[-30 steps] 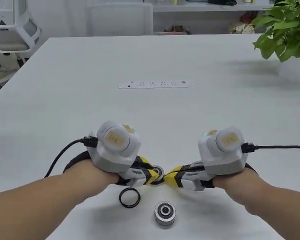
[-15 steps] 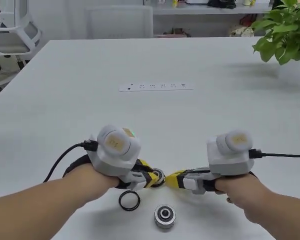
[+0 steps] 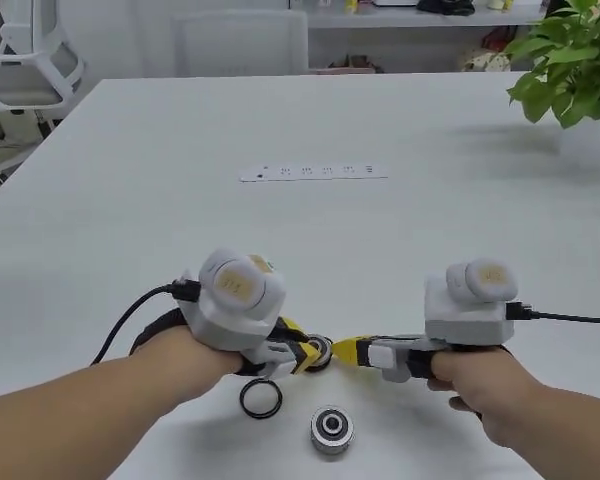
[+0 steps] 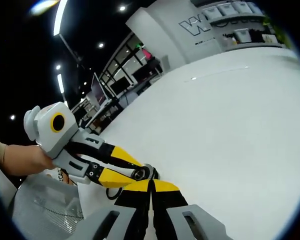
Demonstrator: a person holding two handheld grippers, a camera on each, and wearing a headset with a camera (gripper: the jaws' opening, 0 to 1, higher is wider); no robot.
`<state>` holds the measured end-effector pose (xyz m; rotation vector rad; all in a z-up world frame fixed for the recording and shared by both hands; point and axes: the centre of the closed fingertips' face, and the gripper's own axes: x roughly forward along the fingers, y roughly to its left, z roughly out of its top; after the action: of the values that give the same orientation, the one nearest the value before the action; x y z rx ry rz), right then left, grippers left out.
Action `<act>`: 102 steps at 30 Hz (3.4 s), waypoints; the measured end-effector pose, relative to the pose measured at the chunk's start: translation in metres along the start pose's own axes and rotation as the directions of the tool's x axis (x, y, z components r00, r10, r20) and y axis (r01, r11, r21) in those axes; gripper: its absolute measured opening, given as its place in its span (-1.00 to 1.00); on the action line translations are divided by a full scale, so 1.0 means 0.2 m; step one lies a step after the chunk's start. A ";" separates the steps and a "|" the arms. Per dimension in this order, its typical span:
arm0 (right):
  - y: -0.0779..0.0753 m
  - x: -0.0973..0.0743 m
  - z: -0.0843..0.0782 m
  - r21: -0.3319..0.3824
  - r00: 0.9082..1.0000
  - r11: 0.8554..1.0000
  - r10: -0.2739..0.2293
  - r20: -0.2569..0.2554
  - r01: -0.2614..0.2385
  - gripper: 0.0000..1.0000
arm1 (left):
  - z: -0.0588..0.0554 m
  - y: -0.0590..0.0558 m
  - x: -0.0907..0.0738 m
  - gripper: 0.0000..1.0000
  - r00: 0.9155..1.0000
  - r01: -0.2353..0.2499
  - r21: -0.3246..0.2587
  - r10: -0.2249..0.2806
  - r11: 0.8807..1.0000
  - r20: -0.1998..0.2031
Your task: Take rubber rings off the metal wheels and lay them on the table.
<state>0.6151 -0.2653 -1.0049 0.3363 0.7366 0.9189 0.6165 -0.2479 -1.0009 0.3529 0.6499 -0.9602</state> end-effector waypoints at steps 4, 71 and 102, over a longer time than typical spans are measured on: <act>0.01 0.00 0.01 0.009 1.000 1.000 0.004 0.010 -0.004 -1.00 | 0.00 0.00 0.00 -0.76 1.000 -0.006 -0.001 0.006 1.000 -0.002; 0.13 -0.02 0.03 0.036 0.992 0.992 0.122 0.040 -0.123 -1.00 | 0.01 -0.01 -0.01 -0.66 1.000 0.003 0.028 -0.002 1.000 -0.009; 0.16 -0.03 0.06 0.035 0.989 0.989 0.142 0.048 -0.144 -1.00 | 0.08 -0.09 -0.33 -0.11 0.993 0.060 0.025 -0.062 0.998 0.102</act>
<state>0.6022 -0.2503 -0.9753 0.4465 0.6959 1.0301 0.5804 -0.2242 -0.9469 0.3024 0.5590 -1.0380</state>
